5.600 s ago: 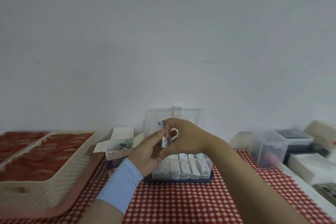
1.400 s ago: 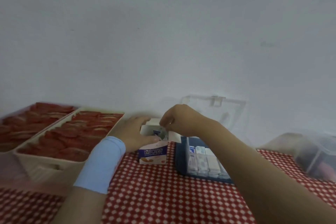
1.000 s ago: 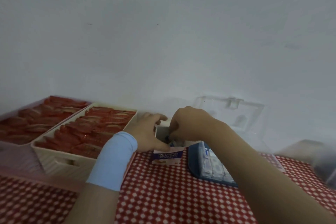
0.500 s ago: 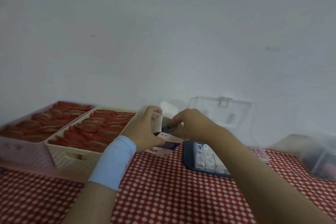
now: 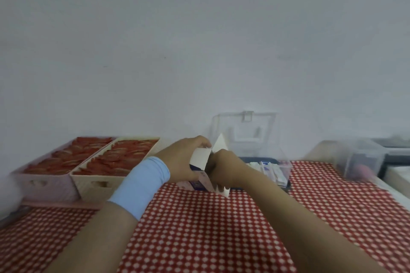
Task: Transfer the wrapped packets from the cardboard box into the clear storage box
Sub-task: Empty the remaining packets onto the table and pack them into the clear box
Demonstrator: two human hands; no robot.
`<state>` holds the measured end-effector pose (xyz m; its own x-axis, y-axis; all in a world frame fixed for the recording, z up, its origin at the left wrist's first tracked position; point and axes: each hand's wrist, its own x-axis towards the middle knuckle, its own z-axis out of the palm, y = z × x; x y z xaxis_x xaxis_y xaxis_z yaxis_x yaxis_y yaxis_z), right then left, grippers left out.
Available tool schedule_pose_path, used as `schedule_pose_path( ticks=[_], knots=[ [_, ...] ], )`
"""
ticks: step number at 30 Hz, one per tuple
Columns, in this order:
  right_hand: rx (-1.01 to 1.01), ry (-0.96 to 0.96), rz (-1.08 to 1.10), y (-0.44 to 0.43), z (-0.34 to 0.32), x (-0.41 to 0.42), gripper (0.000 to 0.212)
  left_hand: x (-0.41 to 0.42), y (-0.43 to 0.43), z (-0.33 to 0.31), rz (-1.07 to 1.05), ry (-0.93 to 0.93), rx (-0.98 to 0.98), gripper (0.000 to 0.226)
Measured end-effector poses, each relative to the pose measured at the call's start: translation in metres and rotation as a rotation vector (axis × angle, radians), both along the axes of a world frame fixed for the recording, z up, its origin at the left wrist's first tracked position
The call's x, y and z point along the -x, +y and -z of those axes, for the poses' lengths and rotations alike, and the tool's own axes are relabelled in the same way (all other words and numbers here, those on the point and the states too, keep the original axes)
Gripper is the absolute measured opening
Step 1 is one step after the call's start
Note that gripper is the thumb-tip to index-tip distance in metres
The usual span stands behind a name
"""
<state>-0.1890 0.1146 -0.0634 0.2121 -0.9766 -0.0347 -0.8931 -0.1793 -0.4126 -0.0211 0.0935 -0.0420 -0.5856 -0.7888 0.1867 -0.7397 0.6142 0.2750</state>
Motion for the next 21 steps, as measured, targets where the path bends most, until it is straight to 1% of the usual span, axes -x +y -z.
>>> schedule_pose_path(
  ticks=[3,6,9,11,12,16,19,21],
  knots=[
    [0.026,-0.139,0.072,0.012,0.004,0.015,0.015,0.009,0.009,-0.006,0.015,-0.119,0.092,0.061],
    [0.049,-0.180,0.107,0.020,0.001,0.032,0.025,0.018,0.017,-0.014,0.030,-0.291,0.267,0.050],
    [-0.042,-0.126,0.096,0.032,-0.005,0.050,0.018,0.025,0.019,-0.020,0.026,-0.468,0.378,0.051],
    [-0.047,-0.149,0.097,0.036,-0.007,0.059,0.030,0.029,0.021,-0.025,0.025,-0.538,0.397,0.055],
    [-0.021,-0.171,0.107,0.037,-0.008,0.061,0.033,0.031,0.022,-0.026,0.030,-0.567,0.415,0.057],
    [0.137,-0.299,0.175,0.038,-0.008,0.062,0.034,0.035,0.025,-0.031,0.033,-0.632,0.491,0.066],
    [0.274,-0.346,0.143,0.039,-0.006,0.060,0.044,0.036,0.031,-0.035,0.035,-0.641,0.530,0.074],
    [0.291,-0.414,0.120,0.038,-0.006,0.056,0.052,0.035,0.035,-0.037,0.058,-0.621,0.579,0.074]
  ],
)
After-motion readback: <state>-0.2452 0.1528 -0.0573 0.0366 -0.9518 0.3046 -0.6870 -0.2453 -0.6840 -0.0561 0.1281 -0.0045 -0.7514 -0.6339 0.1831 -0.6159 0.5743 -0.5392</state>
